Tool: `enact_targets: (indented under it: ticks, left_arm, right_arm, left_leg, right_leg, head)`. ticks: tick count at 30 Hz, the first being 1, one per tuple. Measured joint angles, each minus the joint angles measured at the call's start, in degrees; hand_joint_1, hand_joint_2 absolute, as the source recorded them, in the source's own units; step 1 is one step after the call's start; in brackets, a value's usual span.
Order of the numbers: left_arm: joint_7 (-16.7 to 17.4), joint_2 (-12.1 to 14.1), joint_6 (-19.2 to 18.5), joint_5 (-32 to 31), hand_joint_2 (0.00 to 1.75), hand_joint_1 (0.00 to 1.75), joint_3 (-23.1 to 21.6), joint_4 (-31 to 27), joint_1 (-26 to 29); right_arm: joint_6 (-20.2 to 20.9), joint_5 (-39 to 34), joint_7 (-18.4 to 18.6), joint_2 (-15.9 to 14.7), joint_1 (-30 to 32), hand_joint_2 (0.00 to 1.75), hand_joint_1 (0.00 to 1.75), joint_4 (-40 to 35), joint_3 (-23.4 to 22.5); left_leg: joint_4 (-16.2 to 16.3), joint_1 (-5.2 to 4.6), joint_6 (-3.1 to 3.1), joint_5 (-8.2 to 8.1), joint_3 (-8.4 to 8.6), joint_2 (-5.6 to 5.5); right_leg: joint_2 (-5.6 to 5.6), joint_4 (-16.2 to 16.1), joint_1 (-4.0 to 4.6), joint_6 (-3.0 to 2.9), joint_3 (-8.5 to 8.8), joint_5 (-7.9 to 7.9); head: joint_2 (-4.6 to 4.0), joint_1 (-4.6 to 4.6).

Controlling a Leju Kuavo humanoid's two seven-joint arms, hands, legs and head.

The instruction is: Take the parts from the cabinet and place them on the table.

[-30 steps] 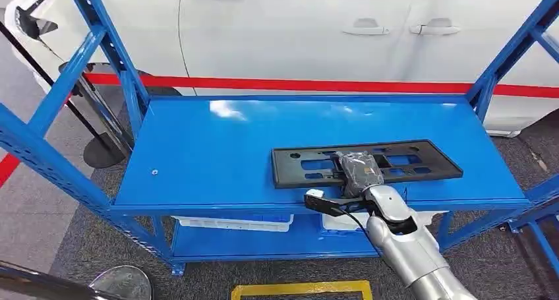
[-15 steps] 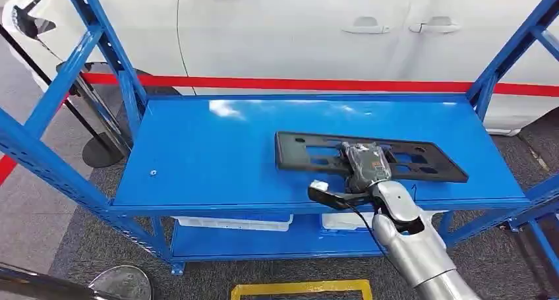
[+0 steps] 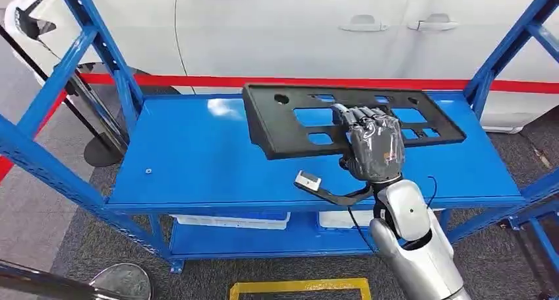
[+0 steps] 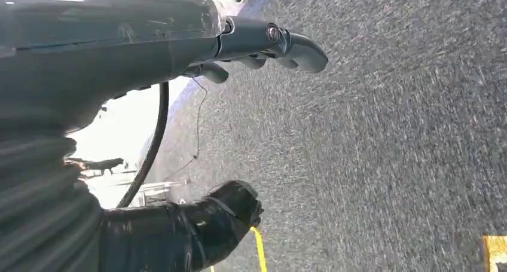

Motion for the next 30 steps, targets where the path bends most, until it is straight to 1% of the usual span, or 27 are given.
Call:
enact_targets:
  ticks: [1, 2, 3, 5, 6, 7, 9, 10, 11, 12, 13, 14, 15, 16, 17, 18, 20, 21, 22, 23, 24, 25, 26, 27, 28, 29, 30]
  left_arm:
    - [0.07, 0.22, -0.07, -0.09, 1.75, 0.00, 0.00, 0.00, -0.05]
    - [0.09, 0.13, -0.18, -0.26, 1.75, 0.00, -0.02, 0.00, -0.06]
    - [0.09, 0.07, -0.20, -0.39, 1.75, 0.00, -0.02, 0.00, -0.10]
    - [0.07, -0.17, -0.35, -0.54, 1.75, 0.00, -0.02, 0.02, 0.07]
    - [0.07, -0.24, -0.33, -0.55, 1.75, 0.00, -0.02, 0.09, 0.14]
    - [0.07, -0.26, -0.33, -0.59, 1.75, 0.00, -0.02, 0.09, 0.17]
    - [0.07, -0.26, -0.31, -0.61, 1.75, 0.00, -0.02, 0.11, 0.03]
    - [0.07, -0.26, -0.31, -0.61, 1.75, 0.00, -0.02, 0.11, -0.08]
    - [0.07, -0.26, -0.31, -0.61, 1.75, 0.00, -0.02, 0.11, -0.12]
    - [0.07, -0.28, -0.31, -0.61, 1.75, 0.00, -0.02, 0.11, -0.13]
    - [0.07, -0.28, -0.31, -0.61, 1.75, 0.00, -0.02, 0.11, -0.13]
    - [0.07, -0.31, -0.31, -0.61, 1.75, 0.00, -0.02, 0.11, -0.15]
    - [0.07, -0.28, -0.31, -0.61, 1.75, 0.00, -0.02, 0.11, -0.25]
    - [0.07, 0.16, -0.26, -0.61, 1.75, 0.00, -0.02, 0.09, -0.45]
    - [-0.02, -0.09, -0.26, -0.61, 1.75, 0.00, -0.02, 0.13, -0.50]
    - [-0.02, -0.09, -0.26, -0.63, 1.75, 0.00, -0.02, 0.13, -0.46]
    - [-0.02, -0.07, -0.26, -0.63, 1.75, 0.00, -0.02, 0.11, -0.54]
    - [-0.02, -0.17, -0.28, -0.63, 1.75, 0.00, -0.02, 0.15, -0.49]
    - [-0.02, -0.20, -0.28, -0.63, 1.75, 0.00, -0.02, 0.15, -0.56]
    - [-0.02, -0.22, -0.26, -0.63, 1.75, 0.00, -0.04, 0.15, -0.57]
    - [-0.02, -0.22, -0.26, -0.63, 1.75, 0.00, -0.04, 0.15, -0.52]
    - [-0.02, -0.28, -0.28, -0.63, 1.75, 0.00, -0.04, 0.15, -0.47]
    - [-0.02, -0.31, -0.28, -0.63, 1.75, 0.00, -0.04, 0.15, -0.47]
    - [-0.02, -0.35, -0.28, -0.70, 1.75, 0.00, -0.04, 0.15, -0.48]
    - [-0.02, -0.39, -0.28, -0.76, 1.75, 0.00, -0.04, 0.15, -0.48]
    - [-0.02, -0.44, -0.28, -0.94, 1.75, 0.00, -0.04, 0.15, -0.49]
    - [-0.02, -0.48, -0.28, -1.03, 1.75, 0.00, -0.04, 0.15, -0.51]
  right_arm:
    - [-0.04, 0.09, 0.00, 0.02, 0.14, 1.75, 1.75, -0.13, 0.09]
    - [-0.07, 0.13, 0.04, 0.00, 0.39, 1.75, 1.75, -0.48, 0.11]
    - [-0.11, 0.45, 0.04, -0.02, 0.38, 1.75, 1.75, -0.63, 0.13]
    - [-0.52, 1.48, 0.02, -0.02, 0.52, 1.75, 1.75, -1.24, 0.20]
    - [-1.00, 1.86, 0.00, -0.02, 0.45, 1.75, 1.75, -1.57, 0.26]
    - [-1.14, 2.08, 0.00, -0.02, 0.52, 1.75, 1.75, -1.88, 0.28]
    - [-1.18, 2.21, 0.00, -0.04, 0.54, 1.75, 1.75, -2.25, 0.28]
    - [-1.20, 2.21, 0.00, -0.04, 0.57, 1.75, 1.75, -2.27, 0.31]
    - [-1.20, 2.21, 0.00, -0.04, 0.63, 1.75, 1.75, -2.27, 0.37]
    - [-1.20, 2.21, 0.00, -0.04, 0.74, 1.75, 1.75, -2.29, 0.39]
    - [-1.20, 2.21, 0.00, -0.04, 0.83, 1.75, 1.75, -2.36, 0.42]
    - [-1.20, 2.21, 0.00, -0.04, 0.83, 1.75, 1.75, -2.40, 0.42]
    - [-1.20, 2.21, 0.00, -0.04, 0.82, 1.75, 1.75, -2.45, 0.42]
    - [-1.22, 2.21, 0.00, -0.04, 0.88, 1.75, 1.75, -2.62, 0.42]
    - [-1.22, 2.21, 0.00, -0.13, 0.83, 1.75, 1.75, -2.78, 0.42]
    - [-1.25, 2.21, 0.00, -0.13, 0.81, 1.75, 1.75, -2.82, 0.42]
    - [-1.29, 2.21, -0.02, -0.13, 0.88, 1.75, 1.75, -2.86, 0.46]
    - [-1.31, 2.21, 0.00, -0.20, 0.89, 1.75, 1.75, -2.88, 0.46]
    - [-1.40, 2.21, 0.00, -0.24, 0.88, 1.75, 1.75, -2.91, 0.46]
    - [-1.42, 2.21, 0.00, -0.37, 0.76, 1.75, 1.75, -2.91, 0.48]
    - [-1.44, 2.21, 0.00, -0.53, 0.80, 1.75, 1.75, -2.88, 0.48]
    - [-1.44, 2.23, 0.00, -0.61, 0.89, 1.75, 1.75, -2.86, 0.48]
    - [-1.53, 2.40, 0.00, -0.68, 0.97, 1.75, 1.75, -2.86, 0.48]
    - [-1.62, 2.82, 0.00, -0.70, 0.97, 1.75, 1.75, -2.86, 0.48]
    - [-1.81, 3.30, -0.02, -0.77, 0.97, 1.75, 1.75, -2.86, 0.50]
    - [-1.97, 3.70, -0.07, -0.79, 0.97, 1.75, 1.75, -2.86, 0.59]
    - [-2.10, 4.00, -0.07, -0.85, 0.95, 1.75, 1.75, -2.90, 0.74]
  left_leg:
    - [0.39, -0.27, -0.78, 0.01, -0.55, -0.21]
    - [0.80, -0.33, -1.09, 0.05, -0.57, -0.35]
    - [1.21, -0.59, -1.49, 0.26, -0.84, -0.46]
    - [0.83, -0.24, -2.36, 1.00, -1.34, -0.57]
    - [1.46, 0.08, -2.59, 0.18, -1.88, -0.43]
    - [3.48, 0.08, -2.47, -2.79, -2.84, -0.25]
    - [11.43, -0.09, -2.37, -9.06, -5.24, -0.24]
    - [16.02, -0.24, -2.29, -11.42, -6.36, -0.24]
    - [18.50, -0.41, -2.07, -12.02, -6.54, -0.24]
    - [18.38, -0.66, -1.63, -11.26, -5.41, -0.24]
    - [15.82, -1.05, -0.94, -9.63, -3.07, -0.25]
    - [11.60, -1.54, -0.07, -7.94, 0.11, -0.28]
    - [6.17, -2.15, 1.21, -6.83, 4.02, -0.38]
    - [1.34, -2.94, 2.77, -8.26, 7.09, -0.38]
    - [0.00, -2.95, 2.19, -7.89, 7.97, -0.07]
    - [-0.07, -3.29, 2.15, -7.26, 7.28, -0.26]
    - [-0.92, -3.62, 2.58, -6.47, 7.28, -0.28]
    - [-2.45, -2.69, 2.67, -4.92, 7.38, -0.04]
    - [-2.95, -2.74, 2.60, -4.04, 7.24, 0.32]
    - [-3.02, -2.63, 3.13, -3.28, 6.39, 0.39]
    - [-2.96, -2.63, 2.97, -2.71, 5.60, 0.39]
    - [-2.88, -2.63, 2.94, -2.20, 4.80, 0.47]
    - [-2.60, -2.62, 2.82, -1.64, 3.82, 0.55]
    - [-2.24, -2.54, 2.68, -1.18, 2.82, 0.59]
    - [-1.72, -2.41, 2.41, -0.83, 1.75, 0.63]
    - [-1.05, -2.19, 2.04, -0.57, 0.70, 0.64]
    - [-0.22, -2.00, 1.74, -0.37, -0.30, 0.63]
  right_leg:
    - [0.77, 0.92, 0.77, -0.07, -0.11, -0.51]
    - [1.08, 1.54, 0.66, -1.25, -1.07, 0.40]
    - [1.07, 0.79, 0.47, -1.88, -1.18, -0.47]
    - [1.08, 1.42, 0.64, -3.12, -2.08, 0.18]
    - [0.94, 1.22, 0.68, -3.99, -2.71, 0.77]
    - [0.97, 1.21, 0.91, -4.55, -3.26, 1.29]
    - [0.95, 1.22, 1.29, -5.14, -4.45, 2.18]
    - [0.89, 1.24, 1.67, -5.34, -5.16, 2.70]
    - [0.85, 1.28, 2.04, -5.47, -5.81, 3.15]
    - [0.83, 1.29, 2.44, -5.59, -6.41, 3.62]
    - [0.83, 1.29, 2.83, -5.67, -6.96, 4.07]
    - [0.84, 1.28, 3.16, -5.76, -7.38, 4.49]
    - [0.88, 1.28, 3.41, -5.82, -7.69, 4.92]
    - [0.74, 1.29, 3.31, -5.70, -7.80, 5.24]
    - [0.71, 1.13, 3.20, -5.43, -7.80, 5.68]
    - [0.52, 0.90, 2.91, -5.01, -7.72, 6.08]
    - [0.56, 0.15, 2.62, -4.32, -7.70, 7.15]
    - [0.58, 0.21, 2.95, -4.05, -7.88, 7.07]
    - [0.55, 1.00, 2.83, -3.69, -8.30, 4.89]
    - [0.56, 3.80, 2.75, -3.38, -9.11, 1.03]
    - [0.54, 7.50, 2.56, -3.04, -9.94, -2.12]
    - [0.53, 11.41, 2.32, -2.73, -10.79, -4.40]
    - [0.52, 14.67, 2.15, -2.40, -11.26, -5.21]
    - [0.51, 15.79, 1.96, -2.12, -10.80, -4.30]
    - [0.45, 14.59, 1.76, -1.82, -9.15, -2.33]
    - [0.37, 11.40, 1.58, -1.57, -6.37, -0.32]
    - [0.26, 6.80, 1.42, -1.36, -2.81, 0.75]
  head:
    - [0.00, 0.04]
    - [0.00, 0.00]
    - [0.00, -0.02]
    - [0.00, -0.02]
    - [0.00, -0.07]
    - [0.00, -0.11]
    - [0.00, -0.11]
    - [0.00, -0.09]
    - [0.00, -0.09]
    - [0.00, -0.11]
    - [0.00, -0.09]
    - [0.00, -0.09]
    - [0.00, -0.09]
    - [0.00, 0.02]
    - [0.00, -0.02]
    - [0.00, -0.04]
    - [0.00, -0.15]
    - [0.00, -0.17]
    - [0.00, -0.11]
    - [0.00, -0.11]
    - [0.00, -0.09]
    - [0.00, -0.11]
    - [0.00, -0.11]
    - [0.00, -0.13]
    - [0.00, -0.11]
    - [0.00, -0.13]
    - [0.00, -0.11]
